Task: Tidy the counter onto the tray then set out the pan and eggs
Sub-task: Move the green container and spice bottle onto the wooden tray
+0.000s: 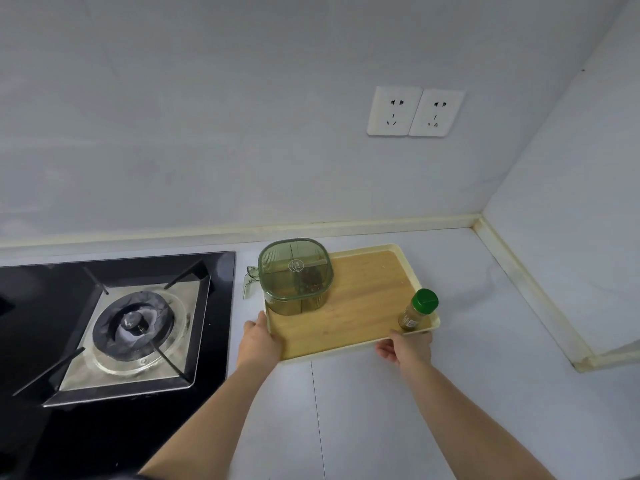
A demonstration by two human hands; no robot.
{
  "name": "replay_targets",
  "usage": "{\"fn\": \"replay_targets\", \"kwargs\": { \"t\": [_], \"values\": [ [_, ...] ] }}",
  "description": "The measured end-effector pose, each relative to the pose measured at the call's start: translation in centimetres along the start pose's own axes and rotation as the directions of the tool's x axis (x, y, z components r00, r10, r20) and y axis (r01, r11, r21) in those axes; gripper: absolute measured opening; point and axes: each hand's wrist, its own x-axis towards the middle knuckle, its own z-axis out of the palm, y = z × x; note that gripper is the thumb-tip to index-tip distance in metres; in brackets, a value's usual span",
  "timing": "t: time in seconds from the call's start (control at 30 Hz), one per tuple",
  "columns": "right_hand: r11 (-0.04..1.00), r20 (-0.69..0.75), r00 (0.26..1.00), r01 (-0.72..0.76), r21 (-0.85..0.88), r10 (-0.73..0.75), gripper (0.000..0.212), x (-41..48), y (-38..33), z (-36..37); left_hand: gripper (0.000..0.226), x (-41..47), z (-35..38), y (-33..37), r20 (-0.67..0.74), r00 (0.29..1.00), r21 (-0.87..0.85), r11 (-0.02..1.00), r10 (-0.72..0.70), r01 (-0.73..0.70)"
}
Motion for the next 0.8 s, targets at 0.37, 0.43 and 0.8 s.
{"fn": "replay_targets", "kwargs": {
  "t": [0.37, 0.43, 0.8],
  "values": [
    [0.999, 0.007, 1.0, 0.008, 0.037, -0.008, 0.043, 2.0, -2.2, 3.1, 0.047, 4.9, -1.6, 2.7, -0.003, 1.0, 0.059, 0.998, 0.014, -0.014],
    [0.999, 0.003, 1.0, 0.016, 0.027, -0.016, 0.042, 2.4, -2.4, 3.6, 0.047, 5.7, -1.8, 2.9, -0.009, 1.0, 0.07, 0.997, 0.018, -0.018],
    [1.0, -0.012, 1.0, 0.01, 0.001, -0.01, 0.04, 3.5, -3.2, 5.0, 0.053, 7.8, -2.1, 3.3, 0.0, 1.0, 0.101, 0.995, 0.021, -0.02]
  ]
}}
